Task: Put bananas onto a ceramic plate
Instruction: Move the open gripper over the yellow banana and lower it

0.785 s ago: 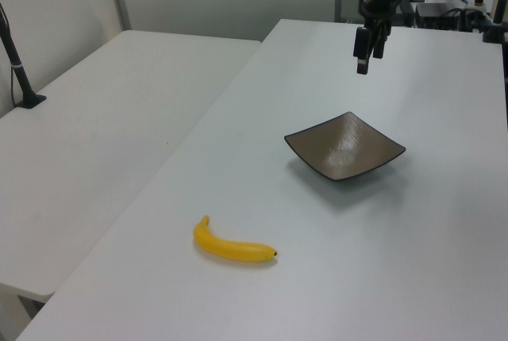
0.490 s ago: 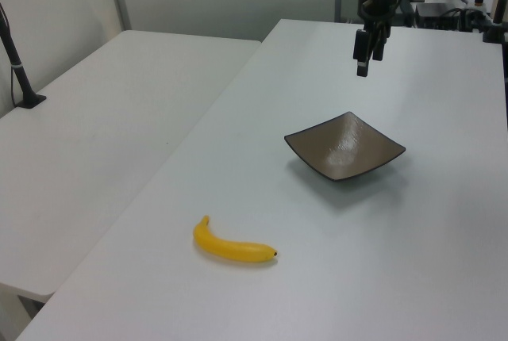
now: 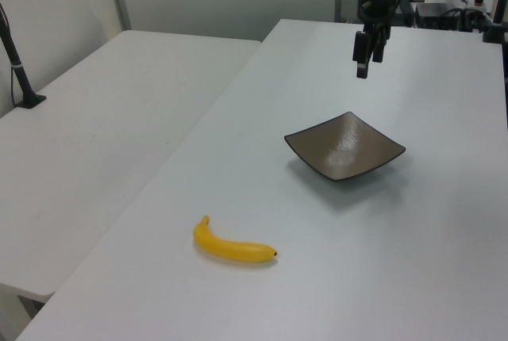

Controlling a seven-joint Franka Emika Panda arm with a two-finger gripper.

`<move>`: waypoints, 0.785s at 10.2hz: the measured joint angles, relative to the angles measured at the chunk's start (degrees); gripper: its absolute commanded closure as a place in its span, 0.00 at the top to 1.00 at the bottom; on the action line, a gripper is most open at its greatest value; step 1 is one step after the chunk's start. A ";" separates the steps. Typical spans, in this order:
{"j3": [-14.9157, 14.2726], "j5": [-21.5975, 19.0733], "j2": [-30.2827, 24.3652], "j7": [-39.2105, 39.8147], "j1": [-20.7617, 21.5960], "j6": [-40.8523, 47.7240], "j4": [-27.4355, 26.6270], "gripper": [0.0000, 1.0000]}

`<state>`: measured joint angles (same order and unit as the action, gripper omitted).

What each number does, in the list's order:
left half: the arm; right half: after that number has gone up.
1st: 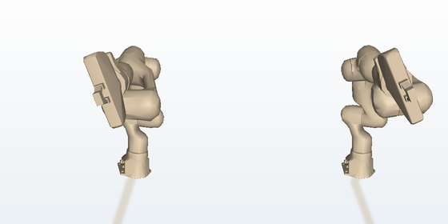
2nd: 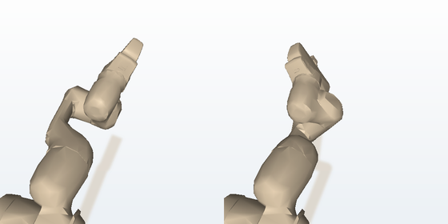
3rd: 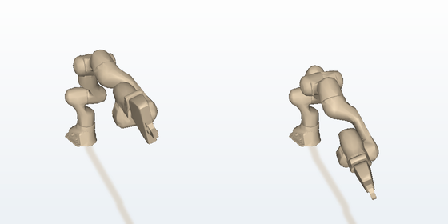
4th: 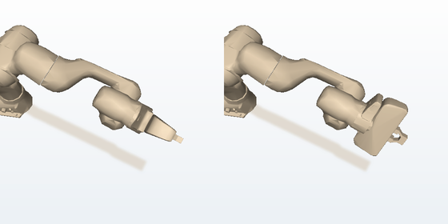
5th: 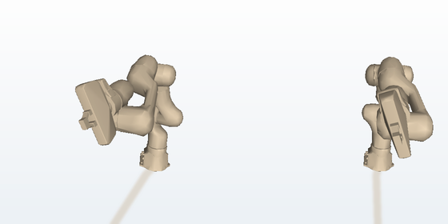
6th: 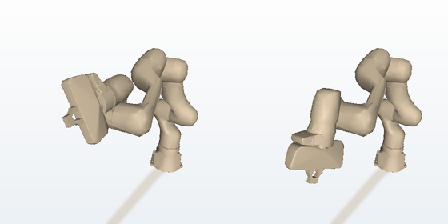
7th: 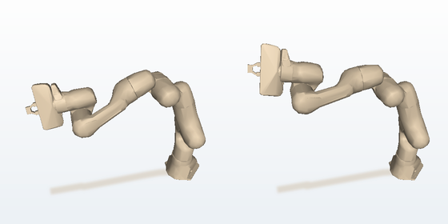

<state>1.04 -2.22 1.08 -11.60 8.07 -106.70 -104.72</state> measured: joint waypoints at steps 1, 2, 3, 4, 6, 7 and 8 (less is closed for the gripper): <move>0.11 -0.95 0.91 -0.63 0.54 -0.33 -0.01 1.00; 0.37 -1.90 2.64 -2.28 1.60 -3.44 0.03 1.00; 1.25 -2.19 5.19 -5.17 2.70 -7.17 0.25 1.00; 2.70 -2.23 7.77 -8.39 3.55 -10.87 0.91 1.00; 5.18 -2.26 12.70 -16.71 5.83 -22.30 1.98 1.00; 6.03 -2.27 14.95 -19.68 7.98 -27.02 3.12 1.00; 6.35 -2.25 17.21 -22.95 10.55 -27.91 5.67 1.00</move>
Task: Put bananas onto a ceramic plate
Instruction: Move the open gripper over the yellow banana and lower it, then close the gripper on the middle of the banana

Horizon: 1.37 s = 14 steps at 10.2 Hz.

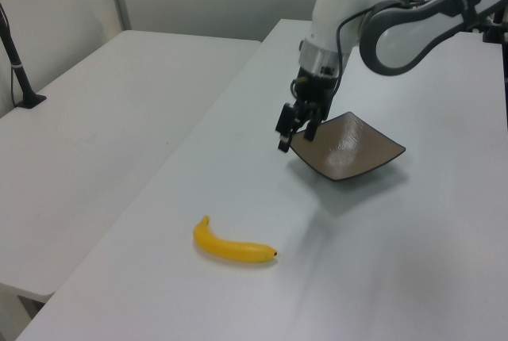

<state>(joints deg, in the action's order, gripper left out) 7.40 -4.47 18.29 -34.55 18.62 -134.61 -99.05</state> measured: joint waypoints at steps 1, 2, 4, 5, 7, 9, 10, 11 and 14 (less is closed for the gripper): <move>0.03 0.00 2.82 -2.18 2.02 0.00 2.87 1.00; 0.05 0.00 6.26 -3.50 3.47 -0.11 6.15 1.00; 0.05 1.04 14.44 -7.37 6.48 -1.80 14.33 1.00; 0.05 3.62 18.00 -10.38 7.84 -5.92 16.74 1.00; 0.05 8.43 23.25 -15.22 9.60 -13.12 19.40 1.00; -0.06 13.49 28.34 -18.66 11.68 -14.66 23.05 1.00; -0.11 15.44 29.93 -20.17 12.49 -16.58 24.26 1.00; -0.13 16.42 30.55 -21.04 12.97 -17.33 24.88 0.86; -0.14 18.67 30.87 -21.13 13.31 -18.15 25.05 0.11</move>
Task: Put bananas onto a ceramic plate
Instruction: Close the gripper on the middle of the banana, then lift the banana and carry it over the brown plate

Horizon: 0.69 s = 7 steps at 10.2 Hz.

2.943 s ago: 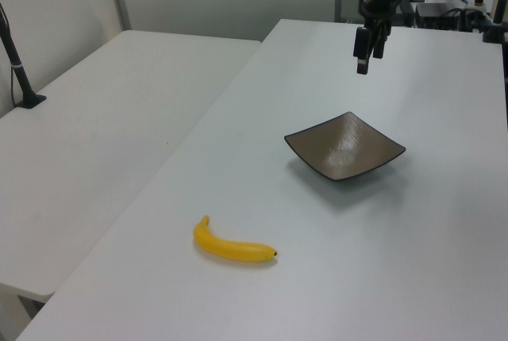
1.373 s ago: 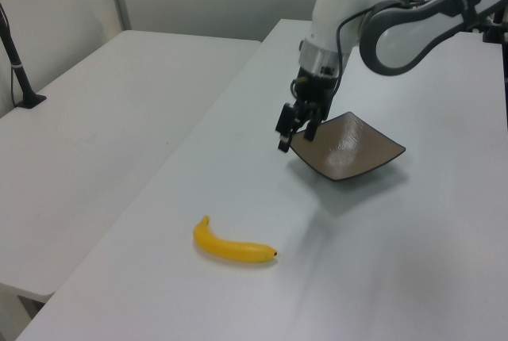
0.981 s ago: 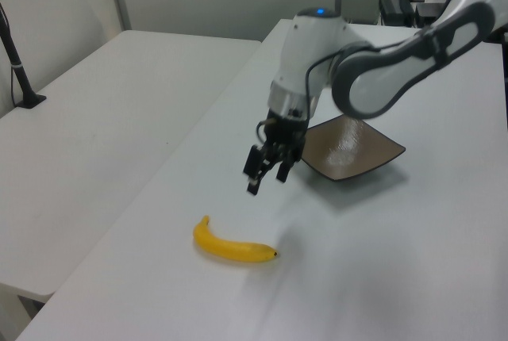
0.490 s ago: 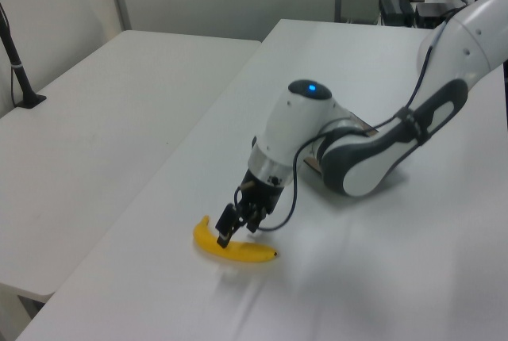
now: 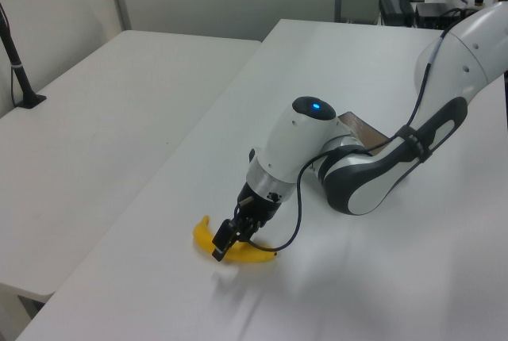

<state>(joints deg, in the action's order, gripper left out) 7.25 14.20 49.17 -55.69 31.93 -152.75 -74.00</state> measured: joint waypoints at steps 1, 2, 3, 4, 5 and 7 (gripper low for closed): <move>-0.05 0.69 0.23 0.00 0.00 -0.90 0.00 0.09; -0.11 1.76 0.35 0.00 -0.07 -1.10 0.00 0.07; -0.14 2.15 0.36 0.00 -0.18 -1.25 0.08 0.07; -0.30 2.16 0.37 0.00 -0.30 -1.25 0.14 0.07; -0.38 2.17 0.36 0.00 -0.44 -1.28 0.31 0.07; -0.44 2.17 -1.36 0.00 -1.09 -1.61 0.72 0.06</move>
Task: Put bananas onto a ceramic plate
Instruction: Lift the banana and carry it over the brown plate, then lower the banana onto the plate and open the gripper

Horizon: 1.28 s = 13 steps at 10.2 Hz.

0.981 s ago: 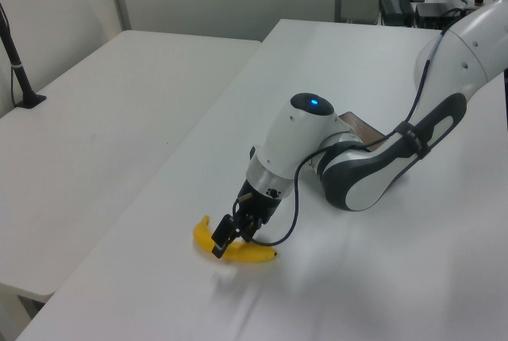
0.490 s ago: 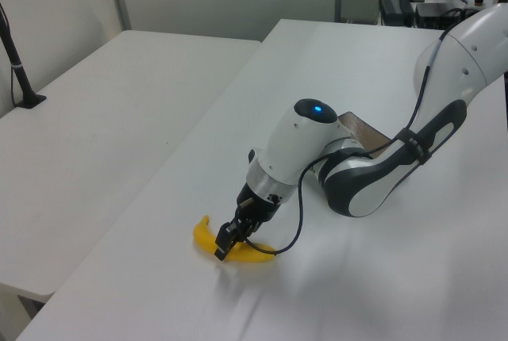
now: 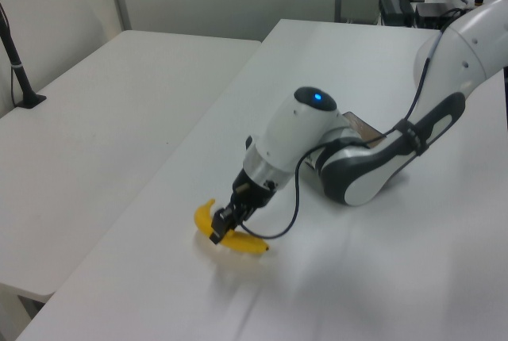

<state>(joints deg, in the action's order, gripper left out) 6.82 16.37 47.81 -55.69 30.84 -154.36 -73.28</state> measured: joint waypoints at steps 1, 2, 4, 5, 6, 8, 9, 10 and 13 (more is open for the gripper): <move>-0.02 0.00 -2.17 0.09 -0.56 0.00 -1.17 0.07; -0.03 0.00 -5.37 1.35 -1.09 0.01 -4.73 0.06; -0.19 0.00 -12.58 4.40 -3.18 0.83 -13.55 0.06; -0.85 -0.25 -15.82 6.52 -4.70 2.57 -16.92 0.06; -2.07 -2.62 -18.68 10.71 -5.78 6.09 -19.20 0.06; -4.25 -10.49 -23.94 23.27 -6.72 20.02 -20.64 0.06; -5.42 -12.80 -26.66 28.87 -7.37 28.03 -20.80 0.06; -6.98 -13.37 -29.28 33.13 -8.01 34.70 -21.34 0.15; -8.99 -13.49 -31.59 38.51 -10.88 39.45 -25.73 1.00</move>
<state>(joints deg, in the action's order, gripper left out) -2.17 2.87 16.22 -17.18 19.95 -114.91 -99.02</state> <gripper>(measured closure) 0.604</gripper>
